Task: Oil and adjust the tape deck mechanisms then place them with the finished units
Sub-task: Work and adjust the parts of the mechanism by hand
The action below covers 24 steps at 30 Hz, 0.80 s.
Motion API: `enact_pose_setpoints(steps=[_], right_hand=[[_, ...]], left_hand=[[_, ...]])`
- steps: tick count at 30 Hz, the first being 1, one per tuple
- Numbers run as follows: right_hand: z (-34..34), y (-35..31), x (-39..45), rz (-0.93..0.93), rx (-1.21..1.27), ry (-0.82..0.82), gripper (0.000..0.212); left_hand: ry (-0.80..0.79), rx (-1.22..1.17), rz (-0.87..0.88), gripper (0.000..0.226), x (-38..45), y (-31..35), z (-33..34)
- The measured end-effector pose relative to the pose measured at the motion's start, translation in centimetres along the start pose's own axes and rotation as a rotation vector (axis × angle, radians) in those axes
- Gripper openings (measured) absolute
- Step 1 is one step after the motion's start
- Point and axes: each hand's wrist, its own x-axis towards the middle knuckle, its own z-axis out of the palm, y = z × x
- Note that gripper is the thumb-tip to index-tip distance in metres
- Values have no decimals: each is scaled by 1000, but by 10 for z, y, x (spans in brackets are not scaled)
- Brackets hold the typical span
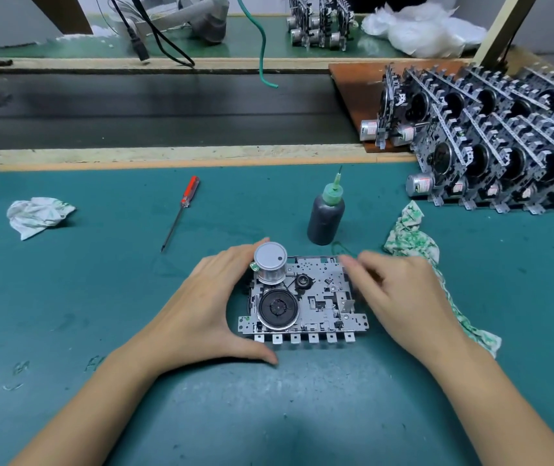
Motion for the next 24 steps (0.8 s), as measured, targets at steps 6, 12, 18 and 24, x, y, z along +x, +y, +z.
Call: enact_pose_setpoints(steps=[6,12,18,24], right_hand=[[-30,-12,7,-85,14,-313,85],[-11,-34,11,-254,-468,-589,129],[-16,-41,15,-274,-500,-445,101],[-19,-43,9,64,932,-829,63]], left_hand=[[-10,24,18,113,0,-2,6],[2,-46,51,94,0,-2,6],[89,-244,-1,116,-3,0,5],[-95,-1113,-152,119,-5,14,3]])
